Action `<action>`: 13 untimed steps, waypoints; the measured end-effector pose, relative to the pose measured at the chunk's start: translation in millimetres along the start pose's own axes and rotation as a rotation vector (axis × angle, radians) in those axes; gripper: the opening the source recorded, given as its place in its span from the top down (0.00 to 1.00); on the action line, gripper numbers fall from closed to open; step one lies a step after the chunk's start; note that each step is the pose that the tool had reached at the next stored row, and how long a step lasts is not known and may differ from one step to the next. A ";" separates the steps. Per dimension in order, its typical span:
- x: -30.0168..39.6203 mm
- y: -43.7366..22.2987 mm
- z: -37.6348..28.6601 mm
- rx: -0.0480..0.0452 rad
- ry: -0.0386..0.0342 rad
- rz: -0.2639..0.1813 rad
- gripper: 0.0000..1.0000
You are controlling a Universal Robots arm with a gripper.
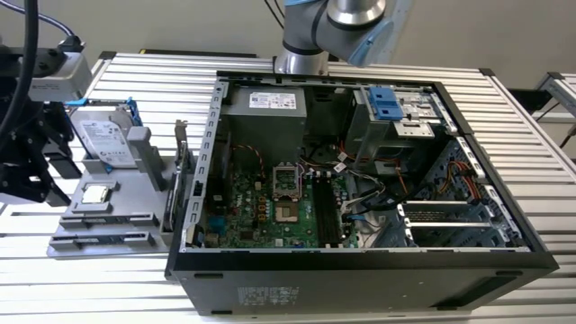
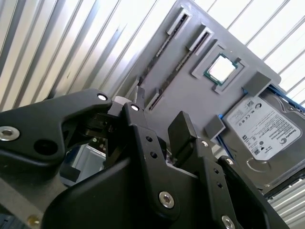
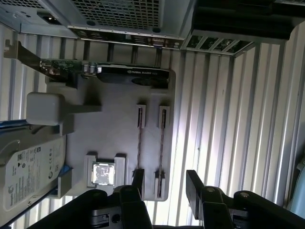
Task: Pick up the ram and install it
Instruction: 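Pick up the ram and move it above insertion slot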
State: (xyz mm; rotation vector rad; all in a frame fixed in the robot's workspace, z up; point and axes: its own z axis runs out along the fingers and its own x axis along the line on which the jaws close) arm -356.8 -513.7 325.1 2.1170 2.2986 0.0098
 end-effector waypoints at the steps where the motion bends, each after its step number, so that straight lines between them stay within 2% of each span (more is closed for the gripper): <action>1: 0.0 0.0 0.6 0.0000 0.0000 0.000 0.00; 13: 0.1 -0.1 9.2 0.0000 0.0000 0.000 0.00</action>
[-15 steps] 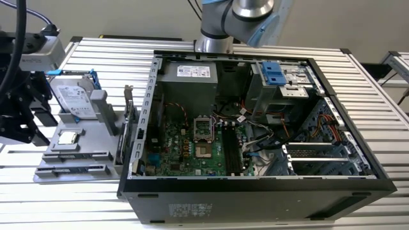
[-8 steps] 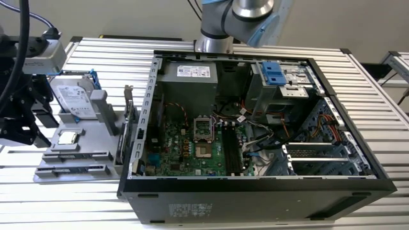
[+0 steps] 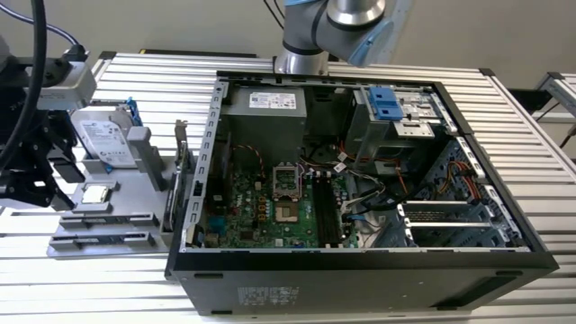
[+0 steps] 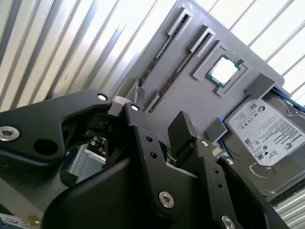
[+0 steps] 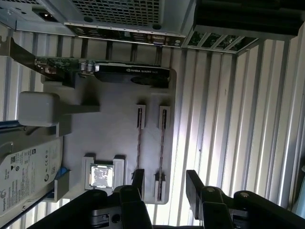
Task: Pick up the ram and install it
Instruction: 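Pick up the ram and move it above insertion slot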
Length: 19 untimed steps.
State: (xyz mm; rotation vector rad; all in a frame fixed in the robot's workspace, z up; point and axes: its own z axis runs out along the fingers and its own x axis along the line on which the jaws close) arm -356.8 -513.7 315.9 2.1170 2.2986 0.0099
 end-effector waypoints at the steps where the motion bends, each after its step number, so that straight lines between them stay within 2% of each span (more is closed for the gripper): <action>1: 0.0 0.0 0.7 0.0000 0.0000 0.000 0.00; 19: 0.1 -0.2 13.6 0.0000 0.0001 0.000 0.00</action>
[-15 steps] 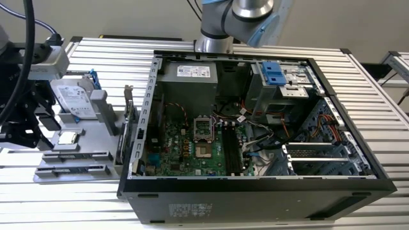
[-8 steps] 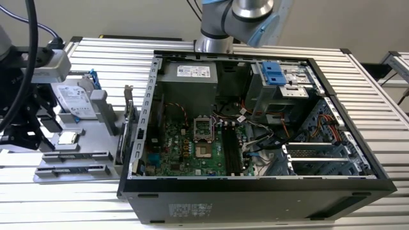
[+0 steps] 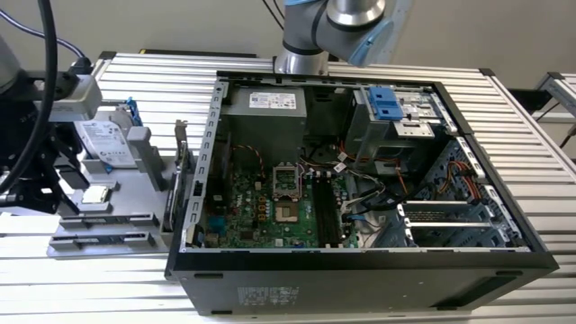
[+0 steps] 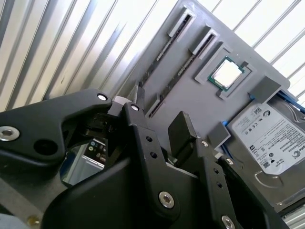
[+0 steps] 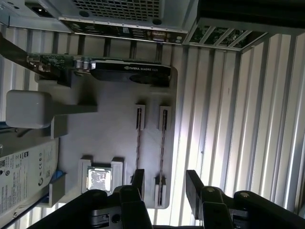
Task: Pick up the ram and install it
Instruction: 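Pick up the ram and move it above insertion slot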
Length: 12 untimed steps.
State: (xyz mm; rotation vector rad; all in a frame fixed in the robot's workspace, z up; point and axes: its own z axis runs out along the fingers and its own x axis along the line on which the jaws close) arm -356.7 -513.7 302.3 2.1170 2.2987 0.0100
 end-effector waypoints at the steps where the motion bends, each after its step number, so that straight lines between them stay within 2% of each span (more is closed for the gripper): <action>1: 0.0 0.0 0.7 0.0000 -0.0001 0.000 0.00; 12: 0.1 -0.2 8.0 0.0001 -0.0001 0.000 0.00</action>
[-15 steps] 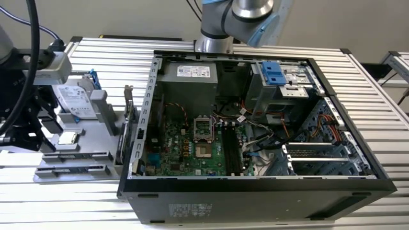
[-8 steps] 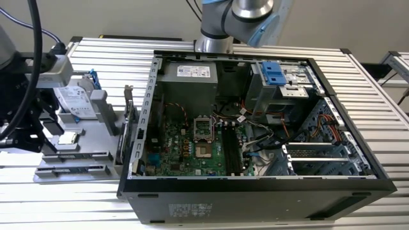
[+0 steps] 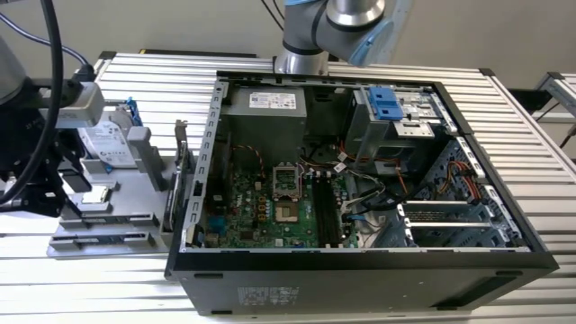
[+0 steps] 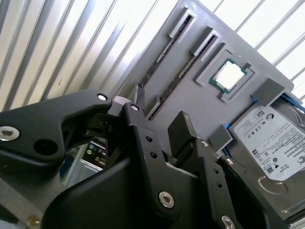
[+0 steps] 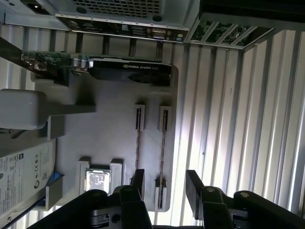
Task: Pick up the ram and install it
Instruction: 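Pick up the ram and move it above insertion slot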
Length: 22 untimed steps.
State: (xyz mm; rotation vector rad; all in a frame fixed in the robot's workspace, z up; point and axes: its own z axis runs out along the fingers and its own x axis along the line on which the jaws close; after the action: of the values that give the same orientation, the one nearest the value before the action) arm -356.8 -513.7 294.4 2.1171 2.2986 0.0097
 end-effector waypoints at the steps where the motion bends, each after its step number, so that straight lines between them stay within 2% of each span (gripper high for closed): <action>1: 0.0 0.0 0.7 -0.0001 0.0000 0.000 0.00; 18: 0.1 -0.1 11.0 0.0000 0.0000 0.000 0.00; 22: 0.1 -0.2 11.5 0.0002 -0.0002 0.000 0.00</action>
State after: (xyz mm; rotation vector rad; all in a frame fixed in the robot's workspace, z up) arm -356.8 -513.7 282.9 2.1170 2.2987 0.0093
